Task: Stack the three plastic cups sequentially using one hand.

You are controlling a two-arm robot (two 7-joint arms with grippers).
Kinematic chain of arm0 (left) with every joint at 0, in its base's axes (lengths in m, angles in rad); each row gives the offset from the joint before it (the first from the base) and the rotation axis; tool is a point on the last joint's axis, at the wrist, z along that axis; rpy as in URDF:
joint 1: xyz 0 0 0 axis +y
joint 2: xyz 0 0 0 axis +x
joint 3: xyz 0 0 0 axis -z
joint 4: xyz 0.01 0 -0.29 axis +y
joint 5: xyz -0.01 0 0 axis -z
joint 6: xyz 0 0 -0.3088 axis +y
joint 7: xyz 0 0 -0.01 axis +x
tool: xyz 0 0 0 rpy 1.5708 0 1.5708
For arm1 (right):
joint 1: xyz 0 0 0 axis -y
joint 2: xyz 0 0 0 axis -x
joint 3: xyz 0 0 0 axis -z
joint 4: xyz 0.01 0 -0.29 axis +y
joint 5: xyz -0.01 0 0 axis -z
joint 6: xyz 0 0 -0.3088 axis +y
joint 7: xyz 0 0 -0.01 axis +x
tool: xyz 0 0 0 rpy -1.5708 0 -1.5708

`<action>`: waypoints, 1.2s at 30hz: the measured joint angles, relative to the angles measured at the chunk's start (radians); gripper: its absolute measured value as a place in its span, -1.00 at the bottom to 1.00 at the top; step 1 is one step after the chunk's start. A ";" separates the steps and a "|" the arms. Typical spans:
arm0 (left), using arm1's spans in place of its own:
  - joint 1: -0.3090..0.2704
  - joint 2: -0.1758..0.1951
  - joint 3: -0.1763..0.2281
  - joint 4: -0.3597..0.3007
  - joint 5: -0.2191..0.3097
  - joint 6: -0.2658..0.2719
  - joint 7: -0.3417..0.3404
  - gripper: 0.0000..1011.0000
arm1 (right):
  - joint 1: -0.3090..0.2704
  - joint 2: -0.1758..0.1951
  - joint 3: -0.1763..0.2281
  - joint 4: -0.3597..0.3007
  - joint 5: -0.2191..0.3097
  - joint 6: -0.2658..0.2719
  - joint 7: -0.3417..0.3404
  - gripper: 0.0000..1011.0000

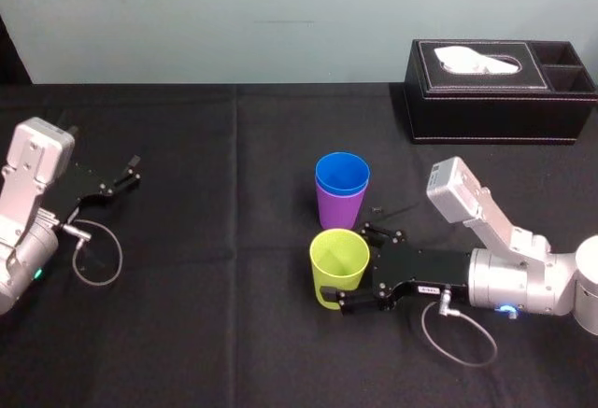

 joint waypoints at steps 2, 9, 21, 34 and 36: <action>0.000 0.000 0.000 0.000 0.000 0.000 0.000 1.00 | 0.003 -0.003 -0.002 0.003 -0.001 0.000 0.001 0.98; 0.000 0.000 0.000 0.000 0.000 0.000 0.000 1.00 | 0.001 0.000 -0.001 0.001 -0.001 0.000 0.001 0.97; 0.000 0.000 0.000 0.000 0.000 0.000 0.000 1.00 | -0.002 0.002 0.002 -0.002 -0.001 0.000 0.001 0.51; 0.000 0.000 0.000 0.000 0.000 0.000 0.000 1.00 | -0.003 0.003 0.003 -0.003 0.001 0.000 0.000 0.45; 0.000 0.000 0.000 0.000 0.000 0.000 0.000 1.00 | -0.003 0.004 0.003 -0.004 0.001 0.000 0.000 0.45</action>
